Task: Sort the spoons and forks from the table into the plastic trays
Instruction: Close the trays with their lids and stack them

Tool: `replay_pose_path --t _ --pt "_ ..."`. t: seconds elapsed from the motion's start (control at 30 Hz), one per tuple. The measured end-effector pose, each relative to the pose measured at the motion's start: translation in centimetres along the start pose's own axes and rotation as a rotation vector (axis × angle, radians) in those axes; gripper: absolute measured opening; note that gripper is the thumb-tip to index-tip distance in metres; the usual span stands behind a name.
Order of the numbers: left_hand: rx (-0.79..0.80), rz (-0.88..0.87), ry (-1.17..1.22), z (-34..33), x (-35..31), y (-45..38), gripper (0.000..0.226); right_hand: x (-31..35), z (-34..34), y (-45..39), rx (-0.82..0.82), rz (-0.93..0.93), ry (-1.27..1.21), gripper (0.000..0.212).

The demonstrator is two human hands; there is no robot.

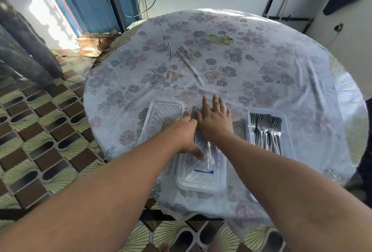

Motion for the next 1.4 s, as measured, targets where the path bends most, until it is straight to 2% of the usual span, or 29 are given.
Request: replay_pose_path --t 0.2,0.3,0.43,0.67,0.77,0.83,0.93,1.0,1.03,1.1,1.13,1.2,1.3,1.37,1.4 --pt "-0.002 -0.006 0.036 -0.3 0.2 0.2 0.129 -1.0 -1.7 9.3 -0.026 -0.075 -0.078 0.081" --pt "0.092 -0.018 0.063 -1.2 0.3 0.3 0.140 -1.7 -2.3 13.9 -0.049 -0.144 -0.224 0.080" --pt "0.119 -0.018 0.123 -2.4 0.5 0.7 0.146 -1.7 -2.9 13.9 -0.089 -0.159 -0.246 0.076" --pt "0.059 0.026 0.313 -4.2 1.4 1.1 0.144 -1.6 -2.6 14.1 -0.082 -0.157 -0.219 0.073" --pt "-0.023 -0.016 0.364 -3.9 1.9 1.7 0.144 -1.1 -1.7 14.4 -0.107 -0.145 -0.164 0.072" --pt "-0.043 -0.030 0.523 -4.3 2.7 2.4 0.136 0.4 -1.5 15.6 -0.103 -0.062 -0.123 0.070" --pt "0.037 0.075 0.912 -6.5 4.6 2.5 0.121 2.9 -2.3 17.8 -0.028 0.074 0.008 0.071" --pt "0.068 0.117 1.008 -7.7 5.0 2.3 0.119 2.9 -2.7 18.0 0.009 0.079 0.100 0.075" --pt "0.067 0.124 0.998 -8.0 5.1 2.2 0.109 2.7 -2.9 17.8 0.019 0.071 0.118 0.076" --pt "0.069 0.115 0.945 -8.1 4.8 2.1 0.074 2.6 -3.1 17.8 0.032 0.067 0.134 0.077" --pt "0.055 0.111 0.928 -8.0 4.7 1.9 0.066 2.6 -3.1 17.9 0.032 0.067 0.136 0.077" --pt "0.062 0.110 0.866 -7.2 4.6 1.9 0.071 2.7 -3.1 17.5 0.029 0.055 0.137 0.078" --pt "0.071 0.118 0.780 -6.2 4.9 2.3 0.096 2.9 -2.5 16.9 0.045 0.039 0.110 0.076" --pt "-0.012 0.155 0.814 -5.5 6.1 2.9 0.090 3.2 -1.4 15.9 0.008 0.026 0.071 0.069" --pt "-0.108 0.202 0.815 -5.1 7.1 3.2 0.081 3.2 -0.8 15.4 -0.026 0.012 0.035 0.063"
Point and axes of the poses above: each hand's wrist, its own y-axis away from the middle knuckle, its own z-axis out of the back of the hand, x = y × z, the point moved 7 cm from there along -y, towards the middle knuckle, and after that the axes turned 6 degrees about -x, right-handed, at the moved point
